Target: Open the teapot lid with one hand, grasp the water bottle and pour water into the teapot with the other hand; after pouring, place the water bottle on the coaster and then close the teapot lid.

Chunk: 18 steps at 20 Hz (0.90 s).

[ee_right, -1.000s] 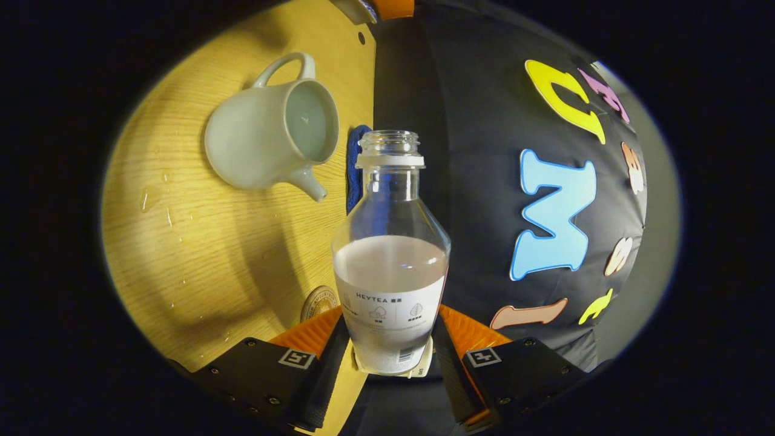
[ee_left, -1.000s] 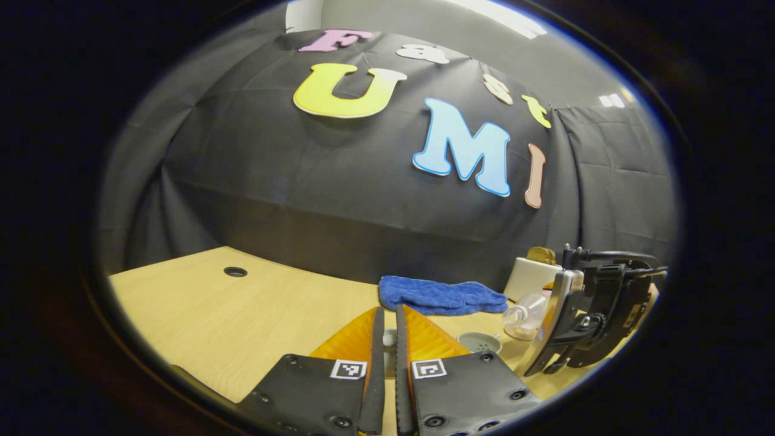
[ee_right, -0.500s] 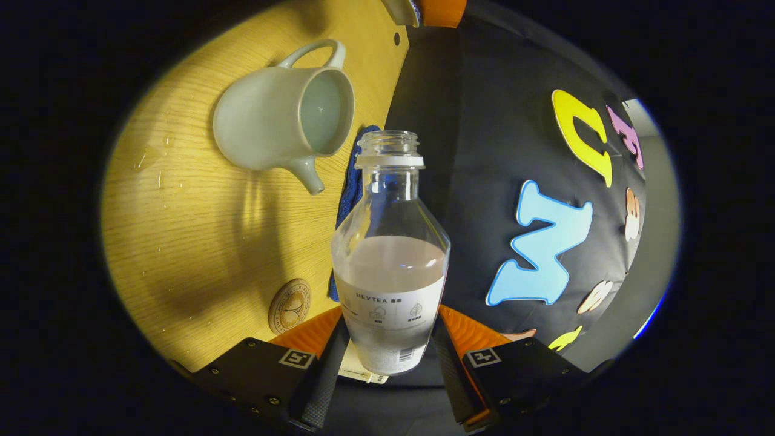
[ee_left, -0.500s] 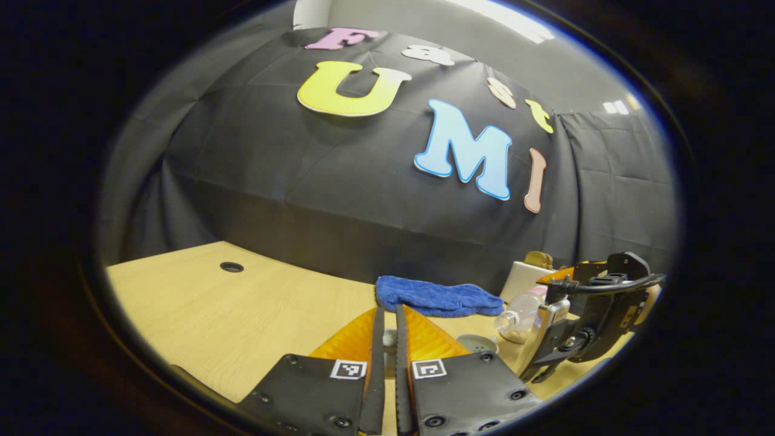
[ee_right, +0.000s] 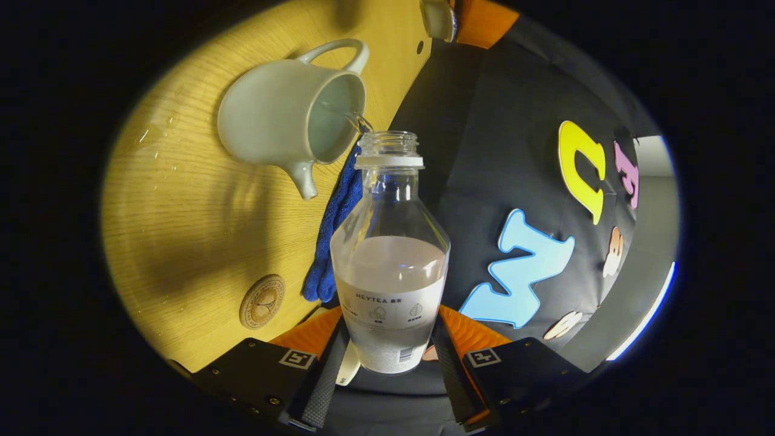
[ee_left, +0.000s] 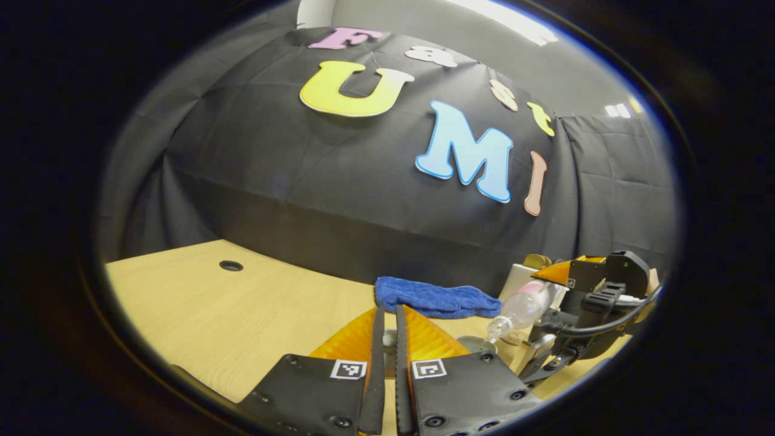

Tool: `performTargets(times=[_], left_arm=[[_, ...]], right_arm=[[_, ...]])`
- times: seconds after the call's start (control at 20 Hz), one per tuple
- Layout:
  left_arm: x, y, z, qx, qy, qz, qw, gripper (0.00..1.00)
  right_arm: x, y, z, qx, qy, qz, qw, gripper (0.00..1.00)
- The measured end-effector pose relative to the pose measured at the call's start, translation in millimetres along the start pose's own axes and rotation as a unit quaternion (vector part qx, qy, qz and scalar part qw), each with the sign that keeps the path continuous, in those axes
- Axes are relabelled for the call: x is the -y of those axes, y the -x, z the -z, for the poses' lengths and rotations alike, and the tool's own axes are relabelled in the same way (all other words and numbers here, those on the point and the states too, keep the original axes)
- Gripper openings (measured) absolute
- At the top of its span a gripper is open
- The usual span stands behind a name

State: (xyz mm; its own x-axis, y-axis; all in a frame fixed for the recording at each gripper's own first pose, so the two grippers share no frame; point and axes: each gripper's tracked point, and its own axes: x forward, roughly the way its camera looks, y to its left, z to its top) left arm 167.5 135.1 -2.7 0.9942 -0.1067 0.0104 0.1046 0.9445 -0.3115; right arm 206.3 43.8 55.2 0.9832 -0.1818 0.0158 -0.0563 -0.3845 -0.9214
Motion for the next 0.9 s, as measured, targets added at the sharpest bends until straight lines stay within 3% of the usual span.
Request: performTargets(times=[0.9], left_arm=[[-7,-1,-4,0.004,0.014,-0.003,1.0,0.15]], right_arm=[[41,-1,-3,0.006,0.114,0.103,0.988,0.75]])
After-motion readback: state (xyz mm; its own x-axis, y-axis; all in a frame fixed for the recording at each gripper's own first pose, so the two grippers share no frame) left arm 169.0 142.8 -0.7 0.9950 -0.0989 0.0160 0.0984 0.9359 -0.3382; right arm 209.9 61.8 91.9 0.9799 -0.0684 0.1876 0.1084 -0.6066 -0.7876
